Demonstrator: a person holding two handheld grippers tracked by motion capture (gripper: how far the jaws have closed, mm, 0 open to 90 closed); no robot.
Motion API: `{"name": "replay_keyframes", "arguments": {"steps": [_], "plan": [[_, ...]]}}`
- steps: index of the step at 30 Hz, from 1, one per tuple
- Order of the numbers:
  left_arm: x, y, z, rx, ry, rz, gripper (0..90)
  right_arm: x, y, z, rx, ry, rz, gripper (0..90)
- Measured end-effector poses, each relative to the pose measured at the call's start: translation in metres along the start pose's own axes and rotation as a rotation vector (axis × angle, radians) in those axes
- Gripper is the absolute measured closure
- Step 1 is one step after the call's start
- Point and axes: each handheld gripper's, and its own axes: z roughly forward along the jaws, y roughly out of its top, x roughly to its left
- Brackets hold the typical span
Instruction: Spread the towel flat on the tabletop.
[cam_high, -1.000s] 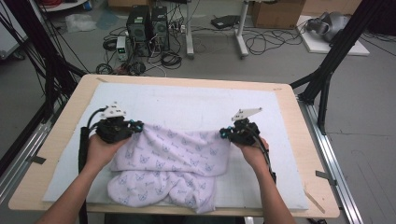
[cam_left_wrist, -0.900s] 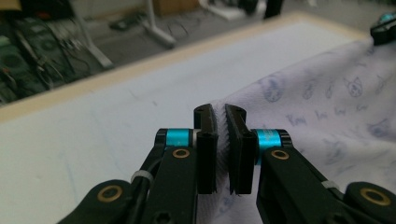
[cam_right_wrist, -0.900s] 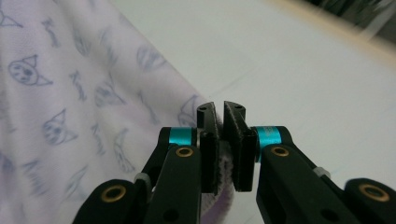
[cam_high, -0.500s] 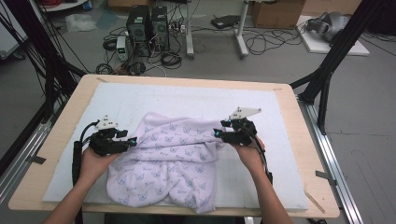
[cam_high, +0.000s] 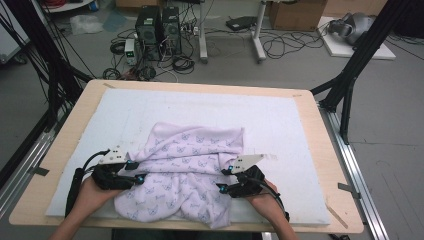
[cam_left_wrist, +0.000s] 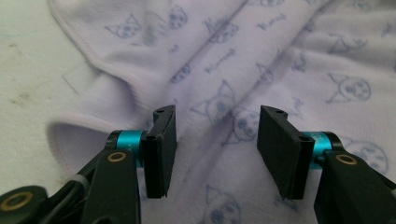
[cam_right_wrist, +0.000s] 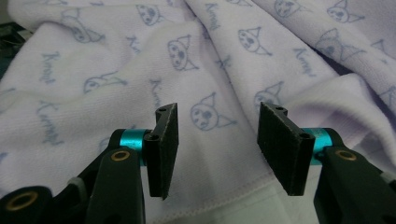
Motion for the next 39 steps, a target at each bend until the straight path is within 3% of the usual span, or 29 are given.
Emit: {"name": "replay_keyframes", "arguments": {"steps": [5, 8, 10, 13, 15, 18, 19, 24, 25, 26, 27, 29, 30, 32, 36, 39], "plan": [[-0.004, -0.007, 0.006, 0.022, -0.026, 0.018, 49.4, 0.0, -0.001, -0.002, -0.023, 0.052, -0.002, 48.8], [-0.004, -0.007, 0.007, 0.019, -0.03, 0.023, 51.4, 0.001, -0.002, 0.01, 0.054, 0.055, -0.042, 53.0], [-0.006, -0.007, 0.009, 0.017, -0.021, 0.03, 52.4, 0.002, -0.002, 0.013, 0.07, 0.047, -0.06, 55.0], [-0.008, -0.007, 0.01, 0.018, 0.013, 0.05, 66.9, 0.002, -0.002, 0.013, 0.064, 0.065, -0.048, 72.3], [-0.009, -0.006, 0.01, 0.022, 0.01, 0.056, 79.3, 0.002, -0.001, 0.013, 0.065, 0.077, -0.059, 83.8], [-0.013, -0.005, 0.012, 0.036, -0.046, 0.063, 89.5, 0.004, -0.001, 0.009, 0.083, 0.085, -0.057, 85.9], [-0.017, -0.005, 0.012, 0.034, -0.037, 0.071, 89.5, 0.004, -0.001, 0.009, 0.083, 0.085, -0.057, 85.9], [-0.017, -0.005, 0.009, 0.016, -0.086, 0.052, 89.0, 0.006, -0.008, -0.005, 0.061, 0.08, -0.035, 86.0], [-0.017, -0.005, 0.008, 0.01, -0.078, 0.044, 83.9, 0.006, -0.009, -0.008, 0.056, 0.076, -0.03, 85.8], [-0.017, -0.004, 0.005, 0.006, -0.082, 0.042, 71.0, 0.008, -0.011, -0.014, 0.03, 0.062, -0.009, 83.3], [-0.016, -0.004, 0.003, -0.001, -0.091, 0.043, 71.0, 0.008, -0.011, -0.014, 0.03, 0.062, -0.009, 83.3], [-0.016, -0.004, -0.002, -0.023, -0.113, 0.038, 63.2, 0.01, -0.01, -0.019, -0.004, 0.089, 0.007, 72.1], [-0.016, -0.003, -0.004, -0.031, -0.126, 0.033, 59.5, 0.013, -0.009, -0.02, -0.021, 0.079, 0.005, 65.7], [-0.016, -0.003, -0.006, -0.034, -0.149, 0.042, 55.1, 0.016, -0.006, -0.019, -0.041, 0.114, 0.01, 59.8], [-0.018, -0.005, -0.004, -0.014, -0.207, 0.05, 49.4, 0.019, -0.001, -0.004, -0.016, 0.124, -0.016, 50.2], [-0.02, -0.007, 0.002, 0.01, -0.223, 0.059, 48.2, 0.021, -0.001, 0.01, 0.043, 0.129, -0.031, 49.4]]}}
